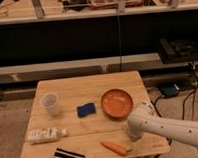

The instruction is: Drag the pepper across the table

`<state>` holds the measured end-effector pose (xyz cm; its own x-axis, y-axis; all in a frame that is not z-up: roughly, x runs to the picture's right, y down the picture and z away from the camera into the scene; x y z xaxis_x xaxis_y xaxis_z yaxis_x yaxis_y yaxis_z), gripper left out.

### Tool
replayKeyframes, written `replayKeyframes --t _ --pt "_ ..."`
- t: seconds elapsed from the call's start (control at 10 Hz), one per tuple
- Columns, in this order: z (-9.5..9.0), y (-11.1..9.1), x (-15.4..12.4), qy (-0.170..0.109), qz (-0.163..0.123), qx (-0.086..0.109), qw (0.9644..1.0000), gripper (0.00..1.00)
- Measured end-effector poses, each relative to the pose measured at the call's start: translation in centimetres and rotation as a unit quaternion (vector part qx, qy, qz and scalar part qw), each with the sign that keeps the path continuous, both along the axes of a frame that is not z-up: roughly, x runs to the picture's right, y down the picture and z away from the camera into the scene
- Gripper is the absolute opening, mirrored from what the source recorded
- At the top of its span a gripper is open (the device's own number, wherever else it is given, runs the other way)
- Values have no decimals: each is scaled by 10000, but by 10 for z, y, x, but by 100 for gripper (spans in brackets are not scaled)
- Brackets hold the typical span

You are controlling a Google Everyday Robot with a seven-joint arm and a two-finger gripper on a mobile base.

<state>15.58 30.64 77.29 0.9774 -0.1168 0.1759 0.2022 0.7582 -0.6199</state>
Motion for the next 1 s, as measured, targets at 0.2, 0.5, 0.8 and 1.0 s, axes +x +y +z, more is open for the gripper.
replayKeyframes --t 0.2,0.5,0.8,1.0 --pt "-2 1 -3 76 69 -116 9999 80" --pt "-19 0 16 639 642 -209 9957 80" --pt "-28 4 20 679 774 -203 9945 80" --pt "-29 12 3 557 657 -273 9959 80"
